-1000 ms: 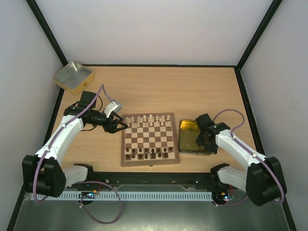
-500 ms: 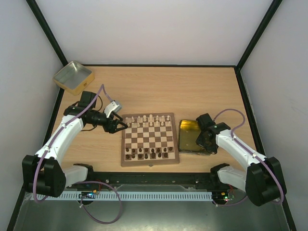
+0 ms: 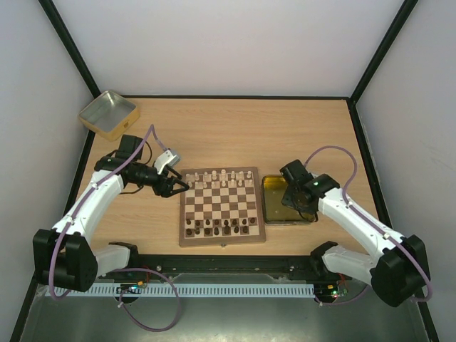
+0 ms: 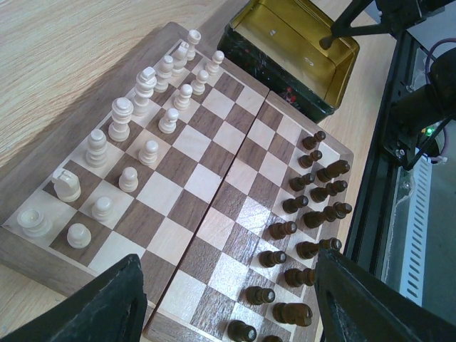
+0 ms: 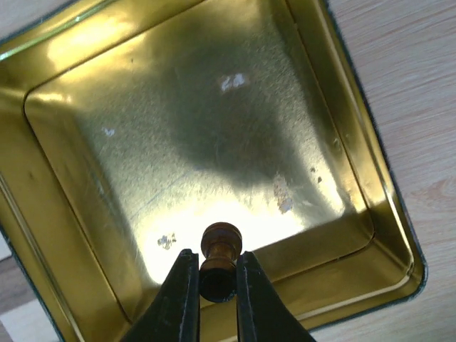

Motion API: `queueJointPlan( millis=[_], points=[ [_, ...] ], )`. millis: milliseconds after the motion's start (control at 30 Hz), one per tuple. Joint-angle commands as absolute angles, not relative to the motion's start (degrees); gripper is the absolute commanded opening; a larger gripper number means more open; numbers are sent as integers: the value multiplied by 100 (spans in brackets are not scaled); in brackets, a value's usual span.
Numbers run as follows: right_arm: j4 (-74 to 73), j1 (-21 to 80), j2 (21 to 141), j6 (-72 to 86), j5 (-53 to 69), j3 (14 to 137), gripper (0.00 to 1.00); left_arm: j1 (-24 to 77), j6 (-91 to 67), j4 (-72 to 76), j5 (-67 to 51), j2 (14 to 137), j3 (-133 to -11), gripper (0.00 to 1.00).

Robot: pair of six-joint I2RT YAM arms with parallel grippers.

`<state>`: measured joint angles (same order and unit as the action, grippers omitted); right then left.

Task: Set up the chess pieces on the board
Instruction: Pick up the chess piece from the storage box, then place the chess piece on the chessboard.

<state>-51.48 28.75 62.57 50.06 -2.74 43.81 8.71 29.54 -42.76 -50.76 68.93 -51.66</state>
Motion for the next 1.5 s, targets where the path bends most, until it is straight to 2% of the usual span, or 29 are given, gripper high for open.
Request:
queueJointPlan(
  millis=[0,300,467,1467],
  points=[
    [-5525,3349,6161,5202,-415,4512,2,887,2950,-4303,-5100,6900,-5159,65],
    [-5912,5382,6576,5904,-565,5244,2,887,2892,-4263,-5054,6952,-5163,65],
    [-5718,6083,7012,6063,-438,5256,2,888,2883,-4254,-5037,6939,-5161,65],
    [-4641,6473,7693,6017,267,4697,3,887,2856,-4236,-5027,6936,-5153,65]
  ],
)
